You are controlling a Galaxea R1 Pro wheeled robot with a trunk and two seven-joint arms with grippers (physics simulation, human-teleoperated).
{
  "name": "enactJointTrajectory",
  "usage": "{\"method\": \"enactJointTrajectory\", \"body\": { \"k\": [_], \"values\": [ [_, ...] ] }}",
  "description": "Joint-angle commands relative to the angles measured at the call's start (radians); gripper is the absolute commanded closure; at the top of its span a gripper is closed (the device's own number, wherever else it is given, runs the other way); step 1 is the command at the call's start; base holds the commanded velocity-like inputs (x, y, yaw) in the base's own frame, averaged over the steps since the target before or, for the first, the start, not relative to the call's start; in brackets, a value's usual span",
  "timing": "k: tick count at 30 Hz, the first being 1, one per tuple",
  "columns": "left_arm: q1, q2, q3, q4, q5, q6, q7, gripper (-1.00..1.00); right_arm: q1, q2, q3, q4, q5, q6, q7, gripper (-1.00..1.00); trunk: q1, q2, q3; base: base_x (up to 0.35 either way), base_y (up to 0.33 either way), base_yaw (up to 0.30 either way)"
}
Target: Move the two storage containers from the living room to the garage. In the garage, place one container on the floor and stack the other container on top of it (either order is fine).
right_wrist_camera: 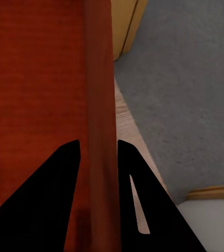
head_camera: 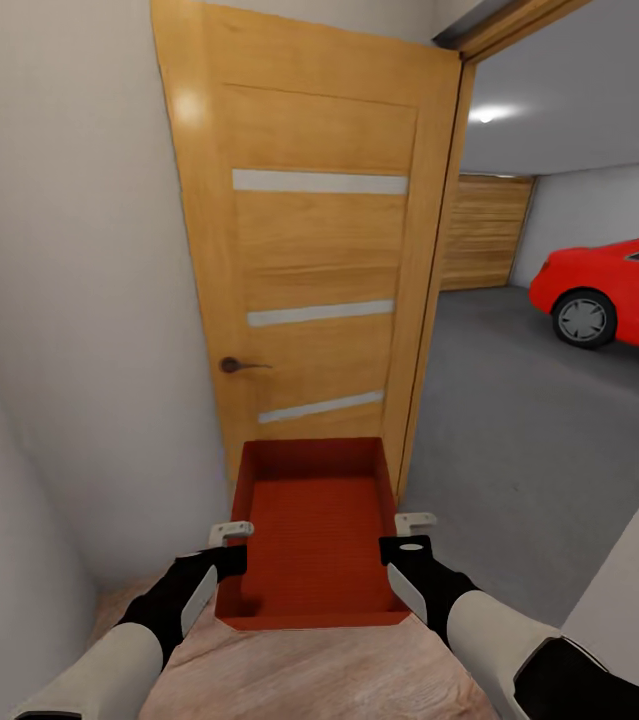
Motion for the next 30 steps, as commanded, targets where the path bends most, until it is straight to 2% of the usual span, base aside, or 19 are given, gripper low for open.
{"method": "enactJointTrajectory", "body": {
  "k": [1,12,24,30],
  "values": [
    [-0.001,-0.011,0.018,-0.062,-0.016,0.007,0.037,1.00,0.000,0.001,0.003,0.002,-0.006,0.008,-0.043,1.00,0.001,-0.002,-0.002,0.239,0.169,-0.240],
    [-0.001,-0.011,0.018,-0.063,-0.016,0.007,0.037,1.00,0.000,0.001,0.003,0.002,-0.006,0.008,-0.043,1.00,0.001,-0.002,-0.002,0.173,0.062,-0.241],
    [-0.001,-0.011,0.017,-0.063,-0.016,0.007,0.037,1.00,0.000,0.001,0.003,0.002,-0.006,0.008,-0.043,1.00,0.001,-0.002,-0.002,0.013,0.000,-0.241],
    [-0.001,-0.011,0.017,-0.063,-0.016,0.007,0.037,1.00,0.000,0.001,0.003,0.002,-0.006,0.007,-0.042,1.00,0.001,-0.002,-0.002,0.129,0.086,-0.082]
  ]
}}
